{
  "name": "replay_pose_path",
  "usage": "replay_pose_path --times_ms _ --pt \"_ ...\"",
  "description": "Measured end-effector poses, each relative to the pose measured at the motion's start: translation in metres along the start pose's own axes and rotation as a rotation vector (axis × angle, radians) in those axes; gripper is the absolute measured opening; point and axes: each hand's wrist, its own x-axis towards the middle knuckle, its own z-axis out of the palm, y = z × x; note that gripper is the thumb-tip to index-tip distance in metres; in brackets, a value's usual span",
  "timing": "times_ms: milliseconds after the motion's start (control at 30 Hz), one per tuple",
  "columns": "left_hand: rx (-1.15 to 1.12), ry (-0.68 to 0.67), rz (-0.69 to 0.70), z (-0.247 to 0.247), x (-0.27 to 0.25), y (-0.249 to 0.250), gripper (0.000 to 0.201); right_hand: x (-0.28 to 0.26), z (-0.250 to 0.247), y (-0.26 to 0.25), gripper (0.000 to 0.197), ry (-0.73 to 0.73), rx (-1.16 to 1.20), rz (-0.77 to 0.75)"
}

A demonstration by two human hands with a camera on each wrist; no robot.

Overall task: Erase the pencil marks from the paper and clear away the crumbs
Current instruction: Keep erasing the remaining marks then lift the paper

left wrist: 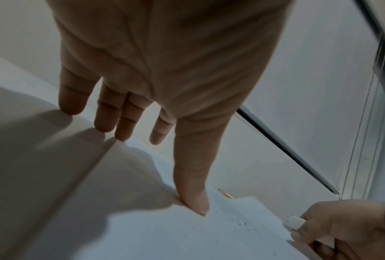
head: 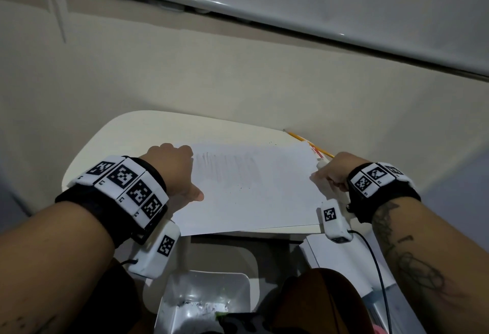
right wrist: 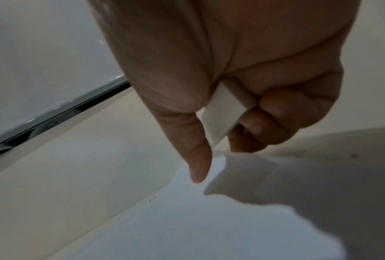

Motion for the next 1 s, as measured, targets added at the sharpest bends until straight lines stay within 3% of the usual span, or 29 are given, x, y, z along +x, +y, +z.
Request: replay_pose_path --times_ms 133,233,333,567,800,900,1000 --pt "-0.023 0.015 -0.002 0.003 0.0 -0.002 0.099 0.008 0.004 0.007 0.037 0.007 0.152 -0.014" --pt "-0.097 0.047 -0.007 0.005 0.002 -0.008 0.11 -0.001 0.001 0.006 0.022 0.037 0.312 -0.112" --pt "-0.268 0.097 -0.031 0.002 0.009 -0.019 0.114 -0.005 -0.006 0.012 0.022 0.075 0.498 -0.203" --pt "-0.734 0.122 -0.064 -0.015 0.024 -0.028 0.105 -0.007 -0.015 0.013 0.02 0.19 0.845 -0.293" --pt "-0.897 0.174 -0.085 -0.019 0.037 -0.024 0.096 -0.014 -0.016 0.009 0.011 0.284 0.975 -0.47" --pt "-0.974 0.262 -0.054 -0.022 0.04 -0.022 0.08 -0.015 -0.015 0.011 0.011 0.334 0.994 -0.495" --pt "-0.957 0.379 -0.005 -0.027 0.036 -0.016 0.022 -0.016 -0.017 0.011 0.015 0.369 1.006 -0.52"
